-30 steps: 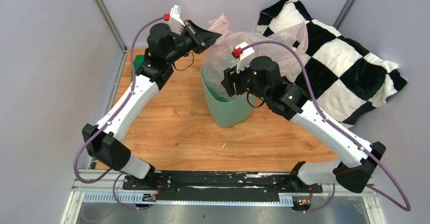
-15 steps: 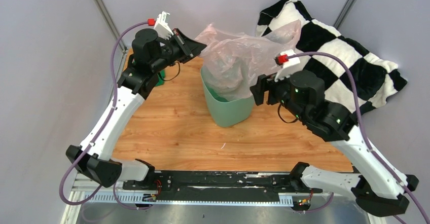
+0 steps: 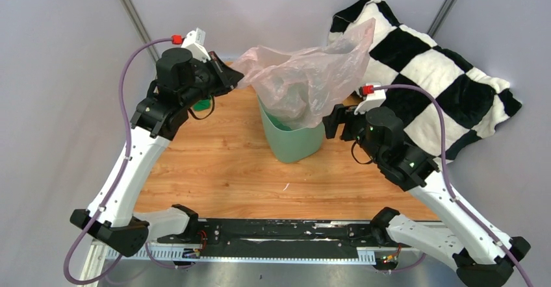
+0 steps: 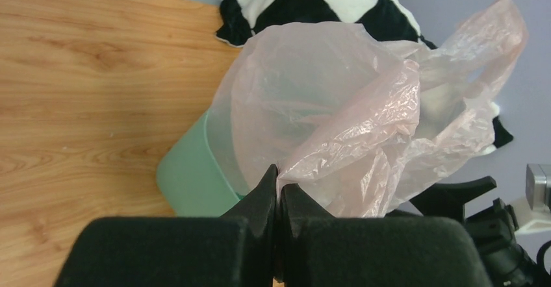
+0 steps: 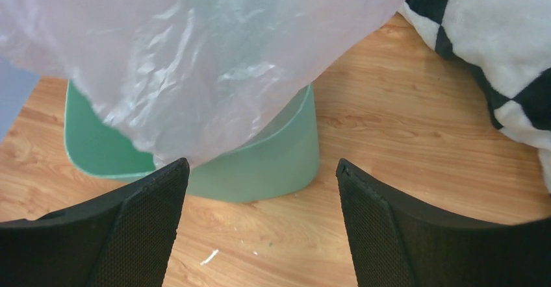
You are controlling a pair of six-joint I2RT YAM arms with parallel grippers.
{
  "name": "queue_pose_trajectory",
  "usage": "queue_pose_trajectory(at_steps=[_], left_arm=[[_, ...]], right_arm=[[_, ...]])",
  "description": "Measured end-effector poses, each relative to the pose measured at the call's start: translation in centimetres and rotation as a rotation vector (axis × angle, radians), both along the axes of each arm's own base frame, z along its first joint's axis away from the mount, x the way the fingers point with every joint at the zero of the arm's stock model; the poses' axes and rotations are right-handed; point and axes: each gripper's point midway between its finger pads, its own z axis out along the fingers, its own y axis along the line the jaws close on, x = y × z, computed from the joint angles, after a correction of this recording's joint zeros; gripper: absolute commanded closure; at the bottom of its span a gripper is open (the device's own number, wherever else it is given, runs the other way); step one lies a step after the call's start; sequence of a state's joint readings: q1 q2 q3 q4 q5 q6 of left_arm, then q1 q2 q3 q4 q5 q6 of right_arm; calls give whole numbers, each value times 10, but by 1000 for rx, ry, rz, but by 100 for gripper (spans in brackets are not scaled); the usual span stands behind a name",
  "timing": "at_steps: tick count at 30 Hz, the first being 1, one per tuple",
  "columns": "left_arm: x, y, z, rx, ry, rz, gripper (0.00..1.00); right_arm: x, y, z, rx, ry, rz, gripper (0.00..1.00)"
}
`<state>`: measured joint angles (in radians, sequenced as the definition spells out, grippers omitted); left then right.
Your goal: Put the trash bags into the trash bin
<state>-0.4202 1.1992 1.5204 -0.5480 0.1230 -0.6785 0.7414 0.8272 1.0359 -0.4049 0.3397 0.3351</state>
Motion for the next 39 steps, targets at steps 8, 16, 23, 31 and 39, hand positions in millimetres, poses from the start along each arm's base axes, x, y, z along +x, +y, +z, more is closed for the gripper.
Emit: queue_pose_trajectory(at_steps=[8,16,23,31,39], left_arm=[[-7,21,-7,87,-3,65,100],[-9,28,-8,118,-10,82,100],[-14,31,-4,125,-27,82,100],[-17,33,-4,133,-31,80,100],[-17,33,-4,135,-28,80,100]], right_arm=[[22,12,3,213,-49,60,16],[11,18,38,309,-168,151,14],[36,16,40,319,-130,102,31],[50,50,33,319,-58,225,94],[41,87,19,171,-44,338,100]])
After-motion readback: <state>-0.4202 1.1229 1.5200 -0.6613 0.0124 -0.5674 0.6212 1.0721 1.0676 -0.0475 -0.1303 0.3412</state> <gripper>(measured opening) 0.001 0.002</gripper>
